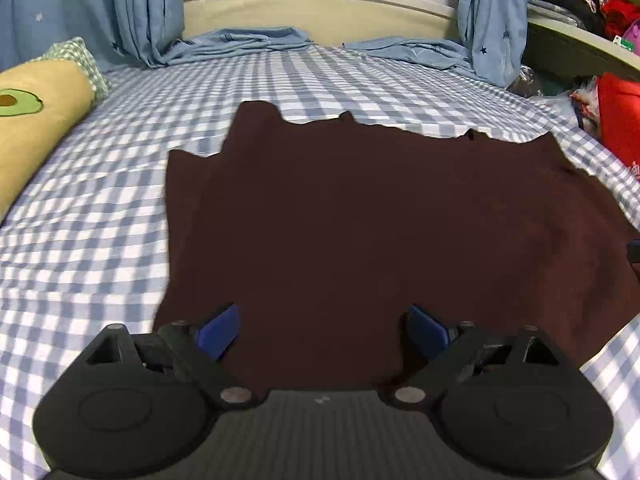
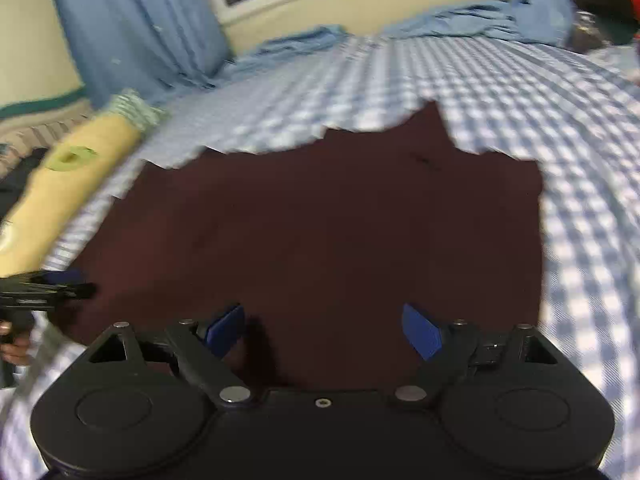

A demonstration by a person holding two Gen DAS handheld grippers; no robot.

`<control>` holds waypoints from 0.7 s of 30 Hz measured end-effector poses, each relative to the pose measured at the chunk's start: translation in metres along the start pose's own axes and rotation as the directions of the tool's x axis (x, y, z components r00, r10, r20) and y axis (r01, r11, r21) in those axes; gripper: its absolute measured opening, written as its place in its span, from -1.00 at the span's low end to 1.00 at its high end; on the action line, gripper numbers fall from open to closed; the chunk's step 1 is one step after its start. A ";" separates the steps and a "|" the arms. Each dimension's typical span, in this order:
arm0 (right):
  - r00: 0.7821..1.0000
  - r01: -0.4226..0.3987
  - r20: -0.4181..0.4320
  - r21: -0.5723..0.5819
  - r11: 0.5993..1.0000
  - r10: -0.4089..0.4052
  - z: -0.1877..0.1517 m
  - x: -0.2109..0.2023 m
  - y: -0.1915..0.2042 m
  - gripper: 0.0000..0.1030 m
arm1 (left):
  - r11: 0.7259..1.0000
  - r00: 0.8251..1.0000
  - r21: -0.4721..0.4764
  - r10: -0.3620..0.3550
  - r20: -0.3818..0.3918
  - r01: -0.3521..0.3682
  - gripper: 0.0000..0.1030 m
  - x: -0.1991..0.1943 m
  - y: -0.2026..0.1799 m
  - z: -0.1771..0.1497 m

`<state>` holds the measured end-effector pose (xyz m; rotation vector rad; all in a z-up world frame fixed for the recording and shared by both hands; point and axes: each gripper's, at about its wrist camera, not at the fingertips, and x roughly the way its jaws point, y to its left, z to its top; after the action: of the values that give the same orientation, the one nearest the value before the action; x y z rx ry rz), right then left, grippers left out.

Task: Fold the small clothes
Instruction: 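Open both tools and withdraw them from the folded shirt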

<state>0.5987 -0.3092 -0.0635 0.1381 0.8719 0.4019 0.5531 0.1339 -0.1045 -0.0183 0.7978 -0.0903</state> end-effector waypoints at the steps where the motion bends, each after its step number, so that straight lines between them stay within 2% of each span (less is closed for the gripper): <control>1: 1.000 0.030 -0.003 -0.020 0.999 -0.030 -0.005 0.000 -0.002 0.68 | 1.000 1.000 -0.005 0.000 0.003 0.000 0.81 -0.001 0.004 -0.001; 5: 0.997 0.081 0.003 -0.097 0.992 -0.081 -0.015 -0.005 -0.004 0.64 | 1.000 1.000 -0.013 0.024 0.009 -0.024 0.81 -0.009 0.008 -0.001; 8: 0.992 0.125 -0.007 -0.126 0.984 -0.127 -0.018 -0.009 -0.003 0.64 | 0.998 0.999 -0.056 0.037 0.025 -0.035 0.81 -0.019 0.012 -0.004; 11: 0.981 0.187 -0.023 -0.163 0.969 -0.194 -0.018 -0.017 0.006 0.60 | 0.997 0.997 -0.063 0.057 0.047 -0.054 0.81 -0.032 0.008 -0.003; 13: 0.976 0.213 0.002 -0.211 0.954 -0.217 -0.016 -0.027 0.021 0.62 | 0.998 0.996 -0.060 0.037 0.080 -0.032 0.81 -0.045 0.000 -0.001; 17: 0.990 0.140 0.064 -0.234 0.962 -0.128 -0.009 -0.044 0.051 0.75 | 0.998 0.991 -0.026 -0.056 0.121 0.060 0.84 -0.060 -0.028 0.009; 21: 0.994 0.089 0.084 -0.242 0.966 -0.071 -0.003 -0.036 0.074 0.82 | 0.993 0.986 0.003 -0.121 0.113 0.122 0.85 -0.056 -0.055 0.014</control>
<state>0.5545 -0.2560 -0.0185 -0.1100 0.7450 0.4228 0.5204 0.0839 -0.0520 -0.0755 0.6830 -0.2013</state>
